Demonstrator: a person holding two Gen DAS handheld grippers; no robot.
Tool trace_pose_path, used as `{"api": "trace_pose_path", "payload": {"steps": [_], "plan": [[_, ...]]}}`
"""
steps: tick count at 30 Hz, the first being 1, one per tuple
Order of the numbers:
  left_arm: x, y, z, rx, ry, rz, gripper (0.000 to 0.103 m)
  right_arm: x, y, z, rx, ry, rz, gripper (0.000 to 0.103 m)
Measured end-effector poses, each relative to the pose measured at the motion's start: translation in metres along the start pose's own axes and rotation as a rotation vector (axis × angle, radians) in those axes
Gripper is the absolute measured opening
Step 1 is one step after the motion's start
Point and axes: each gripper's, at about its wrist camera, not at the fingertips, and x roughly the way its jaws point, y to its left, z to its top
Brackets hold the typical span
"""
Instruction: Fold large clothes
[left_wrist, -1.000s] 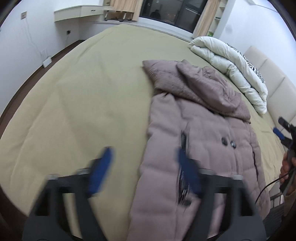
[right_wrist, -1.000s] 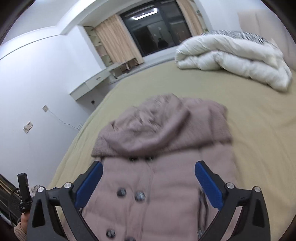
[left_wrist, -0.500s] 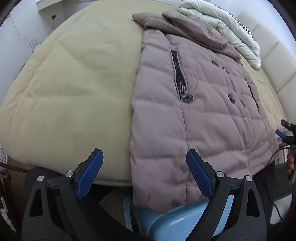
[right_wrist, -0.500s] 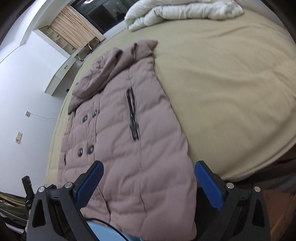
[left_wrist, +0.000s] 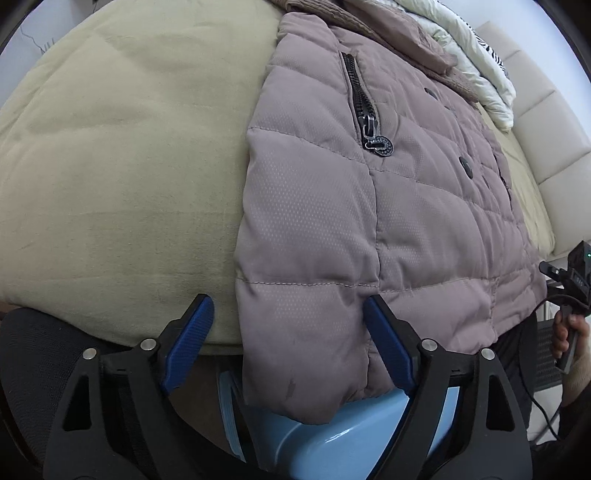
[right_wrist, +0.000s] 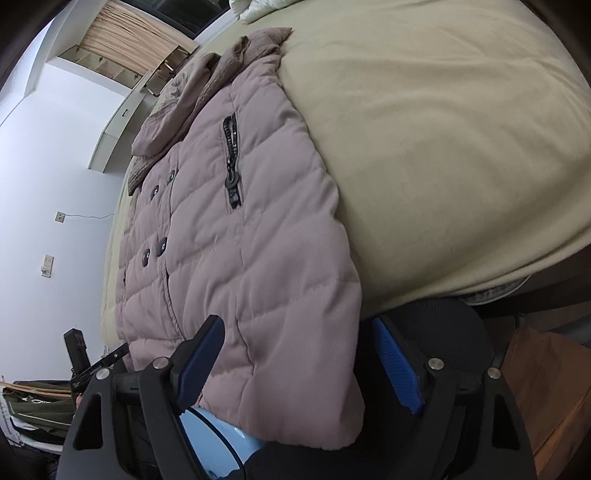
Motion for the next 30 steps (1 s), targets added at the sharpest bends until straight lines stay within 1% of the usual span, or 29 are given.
{"api": "trace_pose_path", "payload": {"steps": [1, 4, 7, 8, 10, 13, 17, 18, 19, 20, 21, 23, 26, 30], "plan": [[0.003, 0.0, 0.002, -0.003, 0.005, -0.007, 0.082, 0.001, -0.002, -0.001, 0.002, 0.009, 0.006, 0.084], [0.005, 0.001, 0.002, -0.002, 0.013, -0.02, 0.081, 0.005, -0.007, 0.0, 0.009, 0.027, 0.014, 0.076], [0.005, 0.002, 0.002, 0.0, 0.022, -0.042, 0.073, 0.012, -0.007, 0.003, 0.013, 0.053, 0.054, 0.058], [0.007, 0.002, 0.003, -0.004, 0.029, -0.051, 0.07, 0.015, -0.005, 0.003, 0.01, 0.059, 0.062, 0.056], [0.012, 0.0, 0.004, -0.018, 0.038, -0.063, 0.07, 0.017, -0.004, 0.003, 0.009, 0.067, 0.085, 0.053], [0.014, 0.003, 0.004, -0.033, 0.049, -0.08, 0.07, 0.019, -0.008, 0.002, 0.041, 0.077, 0.112, 0.049], [0.015, 0.002, 0.004, -0.047, 0.051, -0.088, 0.069, 0.016, -0.01, 0.001, 0.047, 0.076, 0.12, 0.043], [0.015, 0.0, 0.004, -0.042, 0.049, -0.088, 0.067, 0.015, -0.008, 0.0, 0.043, 0.076, 0.118, 0.041], [0.015, -0.001, 0.003, -0.035, 0.05, -0.099, 0.05, 0.015, -0.007, 0.0, 0.039, 0.075, 0.115, 0.037], [0.015, -0.002, 0.003, -0.038, 0.059, -0.123, 0.035, 0.014, -0.006, -0.001, 0.036, 0.074, 0.115, 0.033], [0.015, -0.004, 0.002, -0.044, 0.059, -0.124, 0.033, 0.014, -0.004, -0.001, 0.032, 0.071, 0.115, 0.031], [0.014, -0.008, 0.003, -0.037, 0.06, -0.116, 0.023, 0.013, -0.001, -0.002, 0.025, 0.067, 0.111, 0.024], [0.008, -0.013, 0.004, -0.038, 0.064, -0.11, 0.014, 0.012, 0.002, -0.003, 0.021, 0.057, 0.113, 0.018], [-0.003, -0.019, 0.006, -0.018, 0.063, -0.109, 0.007, 0.008, 0.007, -0.005, 0.002, 0.04, 0.12, 0.013]]}}
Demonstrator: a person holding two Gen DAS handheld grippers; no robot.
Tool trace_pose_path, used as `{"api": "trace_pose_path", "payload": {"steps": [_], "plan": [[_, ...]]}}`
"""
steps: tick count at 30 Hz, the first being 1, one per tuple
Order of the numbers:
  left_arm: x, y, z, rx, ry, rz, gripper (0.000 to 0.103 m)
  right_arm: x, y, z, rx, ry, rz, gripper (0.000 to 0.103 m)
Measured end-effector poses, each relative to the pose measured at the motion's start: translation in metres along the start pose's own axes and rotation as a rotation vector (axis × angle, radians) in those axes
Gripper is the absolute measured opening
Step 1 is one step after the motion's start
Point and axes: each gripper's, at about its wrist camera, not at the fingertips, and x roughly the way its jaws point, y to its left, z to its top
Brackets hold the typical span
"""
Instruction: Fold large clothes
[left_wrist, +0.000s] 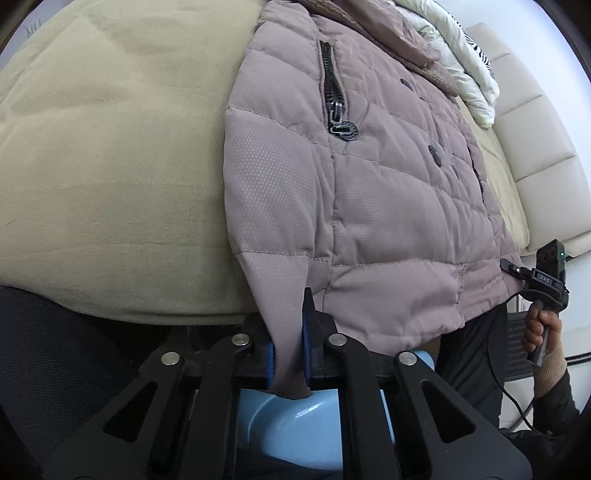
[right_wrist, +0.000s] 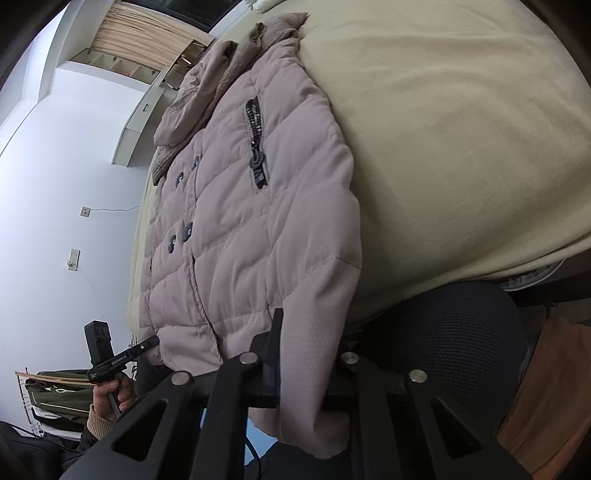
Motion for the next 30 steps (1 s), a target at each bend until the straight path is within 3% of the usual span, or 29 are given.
{"api": "trace_pose_path", "payload": {"steps": [5, 19, 25, 30], "plan": [[-0.018, -0.007, 0.005, -0.008, -0.013, -0.03, 0.003, -0.009, 0.019, 0.001, -0.04, -0.043, 0.012, 0.01], [-0.114, -0.023, 0.059, -0.098, -0.216, -0.223, 0.003, -0.063, 0.096, 0.051, -0.154, -0.278, 0.188, 0.008], [-0.15, -0.019, 0.107, -0.1, -0.295, -0.28, 0.003, -0.073, 0.118, 0.093, -0.17, -0.352, 0.259, 0.008], [-0.175, -0.026, 0.172, -0.076, -0.373, -0.302, 0.003, -0.074, 0.139, 0.145, -0.196, -0.412, 0.272, 0.008]]}}
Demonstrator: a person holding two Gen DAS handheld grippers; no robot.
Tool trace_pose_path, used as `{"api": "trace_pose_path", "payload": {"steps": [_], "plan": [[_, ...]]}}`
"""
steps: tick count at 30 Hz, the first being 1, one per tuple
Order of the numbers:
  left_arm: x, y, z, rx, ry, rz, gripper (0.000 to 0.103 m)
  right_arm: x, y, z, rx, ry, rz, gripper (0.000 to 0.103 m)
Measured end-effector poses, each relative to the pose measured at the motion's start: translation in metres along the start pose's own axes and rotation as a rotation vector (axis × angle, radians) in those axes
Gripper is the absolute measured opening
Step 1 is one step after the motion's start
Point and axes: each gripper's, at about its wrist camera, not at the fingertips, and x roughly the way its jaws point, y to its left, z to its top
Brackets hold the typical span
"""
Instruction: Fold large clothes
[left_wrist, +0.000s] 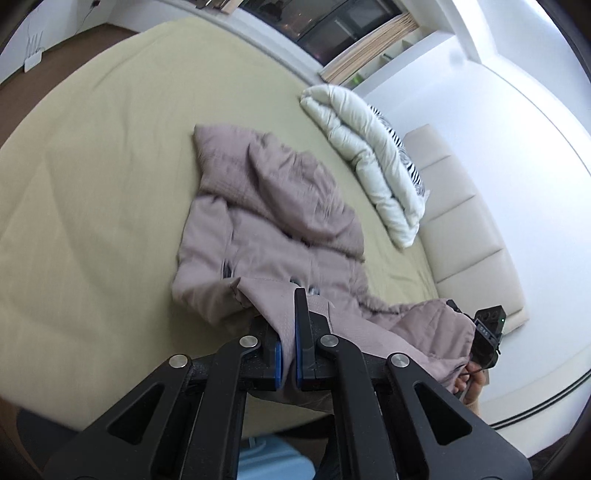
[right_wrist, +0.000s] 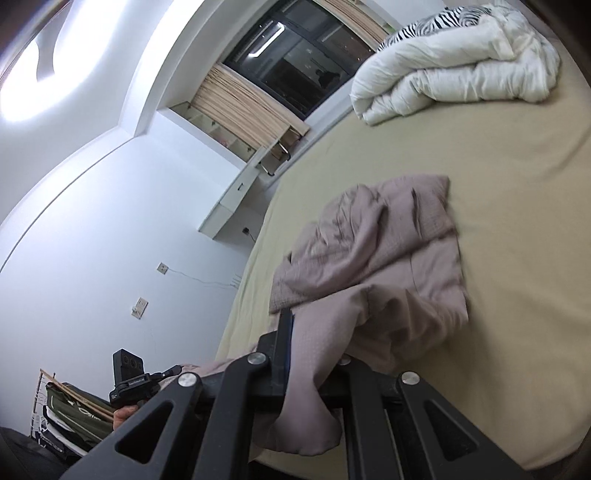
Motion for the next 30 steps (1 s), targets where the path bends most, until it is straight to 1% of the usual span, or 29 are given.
{"api": "trace_pose_path", "payload": {"steps": [4, 7, 10, 13, 18, 21, 23, 24, 25, 26, 27, 28, 29, 30], "plan": [[0.018, -0.007, 0.057, 0.013, -0.053, -0.001, 0.003, 0.026, 0.005, 0.047, -0.029, -0.042, -0.006, 0.008], [0.043, -0.013, 0.107, 0.012, -0.079, 0.004, 0.003, 0.053, 0.003, 0.086, -0.035, -0.065, -0.023, 0.008], [0.074, -0.016, 0.16, 0.015, -0.088, 0.012, 0.003, 0.084, -0.007, 0.121, -0.014, -0.081, -0.056, 0.008], [0.11, -0.008, 0.21, -0.009, -0.086, 0.02, 0.003, 0.122, -0.022, 0.155, 0.012, -0.09, -0.086, 0.008], [0.186, 0.026, 0.283, -0.043, -0.082, 0.116, 0.003, 0.192, -0.052, 0.198, 0.041, -0.087, -0.166, 0.008], [0.238, 0.058, 0.312, -0.102, -0.056, 0.147, 0.003, 0.233, -0.084, 0.213, 0.087, -0.079, -0.232, 0.009], [0.263, 0.079, 0.316, -0.146, -0.032, 0.161, 0.004, 0.26, -0.116, 0.212, 0.154, -0.054, -0.287, 0.011], [0.275, 0.091, 0.32, -0.193, -0.022, 0.151, 0.005, 0.27, -0.128, 0.21, 0.181, -0.035, -0.302, 0.013], [0.279, 0.1, 0.321, -0.234, -0.03, 0.12, 0.007, 0.279, -0.141, 0.207, 0.212, -0.011, -0.32, 0.015], [0.28, 0.108, 0.321, -0.271, -0.045, 0.086, 0.009, 0.284, -0.15, 0.205, 0.247, -0.002, -0.316, 0.019], [0.276, 0.115, 0.323, -0.305, -0.069, 0.047, 0.01, 0.283, -0.155, 0.203, 0.276, -0.009, -0.295, 0.021], [0.271, 0.119, 0.323, -0.315, -0.089, 0.028, 0.013, 0.279, -0.157, 0.201, 0.29, -0.029, -0.268, 0.028], [0.264, 0.122, 0.324, -0.313, -0.115, 0.03, 0.014, 0.274, -0.156, 0.2, 0.29, -0.047, -0.251, 0.038], [0.25, 0.122, 0.326, -0.302, -0.159, 0.052, 0.014, 0.269, -0.153, 0.198, 0.276, -0.056, -0.253, 0.045]]}}
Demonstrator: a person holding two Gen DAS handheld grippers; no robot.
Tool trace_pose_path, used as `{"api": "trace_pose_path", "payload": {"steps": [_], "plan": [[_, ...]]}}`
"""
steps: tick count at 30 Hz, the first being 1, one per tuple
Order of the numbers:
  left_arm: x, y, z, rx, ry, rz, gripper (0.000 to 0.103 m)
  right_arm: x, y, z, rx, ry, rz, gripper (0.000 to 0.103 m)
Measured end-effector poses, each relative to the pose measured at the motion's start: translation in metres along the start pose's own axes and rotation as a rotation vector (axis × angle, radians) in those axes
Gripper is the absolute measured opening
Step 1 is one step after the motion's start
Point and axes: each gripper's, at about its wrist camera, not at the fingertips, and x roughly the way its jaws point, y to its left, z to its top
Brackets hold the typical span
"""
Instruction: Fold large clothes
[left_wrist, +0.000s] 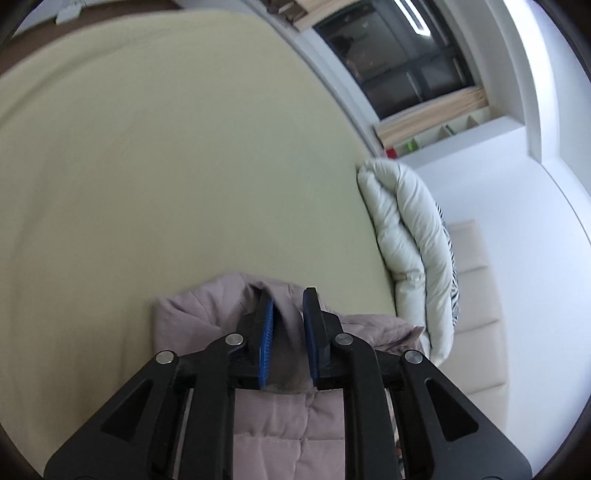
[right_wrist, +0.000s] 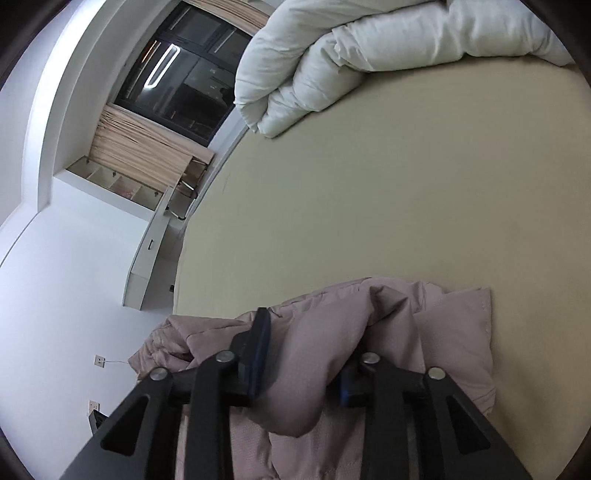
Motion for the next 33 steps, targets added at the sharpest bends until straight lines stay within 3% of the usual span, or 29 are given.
{"api": "trace_pose_path", "payload": {"steps": [2, 4, 6, 8, 9, 11, 14, 17, 21, 26, 33], "plan": [[-0.024, -0.005, -0.001, 0.047, -0.08, 0.037, 0.014, -0.019, 0.008, -0.005, -0.032, -0.051, -0.024, 0.072], [-0.039, -0.024, -0.009, 0.14, -0.122, 0.074, 0.014, -0.037, 0.023, -0.01, -0.098, -0.101, -0.062, 0.082], [-0.041, -0.056, -0.03, 0.3, -0.138, 0.129, 0.014, -0.047, 0.047, -0.018, -0.188, -0.102, -0.091, 0.079], [-0.03, -0.088, -0.059, 0.438, -0.122, 0.179, 0.014, -0.038, 0.08, -0.036, -0.305, -0.018, -0.087, 0.049], [-0.017, -0.102, -0.073, 0.508, -0.101, 0.207, 0.014, -0.027, 0.099, -0.05, -0.383, 0.046, -0.102, 0.044], [0.014, -0.121, -0.101, 0.614, -0.06, 0.249, 0.014, -0.004, 0.13, -0.08, -0.514, 0.128, -0.124, 0.04], [0.05, -0.138, -0.142, 0.715, -0.008, 0.293, 0.014, 0.029, 0.158, -0.108, -0.653, 0.154, -0.184, 0.04], [0.084, -0.142, -0.161, 0.758, 0.01, 0.332, 0.014, 0.067, 0.165, -0.111, -0.668, 0.193, -0.234, 0.04], [0.135, -0.128, -0.155, 0.784, 0.047, 0.408, 0.014, 0.114, 0.161, -0.106, -0.783, 0.189, -0.366, 0.041], [0.183, -0.109, -0.137, 0.754, 0.053, 0.44, 0.015, 0.143, 0.132, -0.078, -0.665, 0.21, -0.301, 0.041], [0.209, -0.088, -0.125, 0.736, 0.058, 0.418, 0.015, 0.165, 0.113, -0.079, -0.639, 0.175, -0.262, 0.041]]}}
